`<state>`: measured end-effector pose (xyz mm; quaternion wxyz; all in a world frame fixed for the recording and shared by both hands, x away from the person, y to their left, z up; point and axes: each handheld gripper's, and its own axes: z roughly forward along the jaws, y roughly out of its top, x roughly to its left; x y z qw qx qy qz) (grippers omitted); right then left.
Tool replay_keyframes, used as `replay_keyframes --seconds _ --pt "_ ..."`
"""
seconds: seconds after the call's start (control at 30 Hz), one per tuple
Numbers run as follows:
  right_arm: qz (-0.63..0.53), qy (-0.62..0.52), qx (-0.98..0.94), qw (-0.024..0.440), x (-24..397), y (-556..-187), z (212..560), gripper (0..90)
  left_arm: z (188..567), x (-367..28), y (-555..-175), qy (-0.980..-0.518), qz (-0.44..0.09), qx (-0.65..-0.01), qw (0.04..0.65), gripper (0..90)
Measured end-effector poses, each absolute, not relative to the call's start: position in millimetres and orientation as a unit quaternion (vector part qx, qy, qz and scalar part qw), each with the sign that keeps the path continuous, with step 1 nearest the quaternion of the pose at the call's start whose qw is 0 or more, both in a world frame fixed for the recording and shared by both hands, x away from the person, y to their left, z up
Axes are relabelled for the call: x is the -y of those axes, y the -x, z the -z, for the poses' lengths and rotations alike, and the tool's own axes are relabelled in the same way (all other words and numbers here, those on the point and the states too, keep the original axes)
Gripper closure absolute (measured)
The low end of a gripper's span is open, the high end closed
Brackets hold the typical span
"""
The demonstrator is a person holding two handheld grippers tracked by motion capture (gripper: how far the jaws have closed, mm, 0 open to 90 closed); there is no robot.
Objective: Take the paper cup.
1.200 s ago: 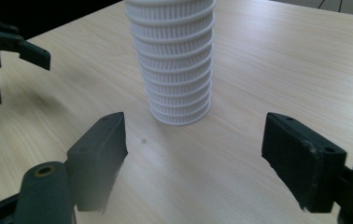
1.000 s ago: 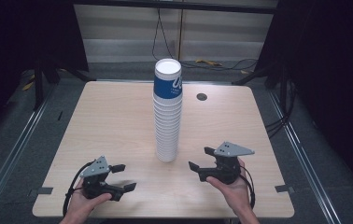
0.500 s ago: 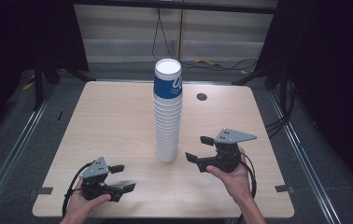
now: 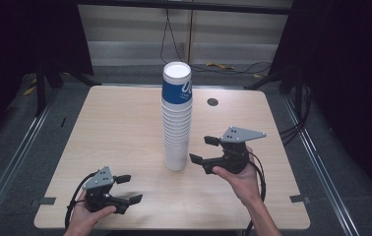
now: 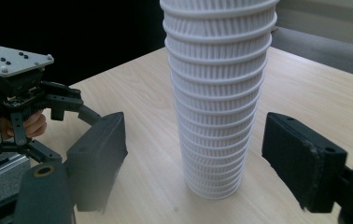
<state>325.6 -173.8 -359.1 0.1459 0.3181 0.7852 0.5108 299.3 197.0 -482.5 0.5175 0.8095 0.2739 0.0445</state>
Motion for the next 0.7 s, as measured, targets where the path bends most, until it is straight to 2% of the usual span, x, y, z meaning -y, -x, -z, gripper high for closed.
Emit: replay_keyframes --seconds 0.07,0.3,0.53,0.63,0.7 --pt "-0.511 -0.31 -0.786 0.156 173 -326 355 19.5 483 -197 -300 -0.811 -0.043 -0.274 0.516 17.3" --pt "-0.517 -0.301 -0.788 0.147 173 -332 341 15.1 486 -195 -301 -0.814 -0.043 -0.274 0.51 17.3" --pt "-0.522 -0.29 -0.789 0.146 171 -338 322 15.1 486 -195 -301 -0.814 -0.042 -0.276 0.51 17.3" --pt "-0.517 -0.28 -0.797 0.139 169 -341 315 19.9 486 -196 -301 -0.812 -0.041 -0.277 0.512 17.3" --pt "-0.516 -0.276 -0.798 0.14 167 -342 311 19.4 486 -197 -301 -0.813 -0.041 -0.277 0.511 17.3"
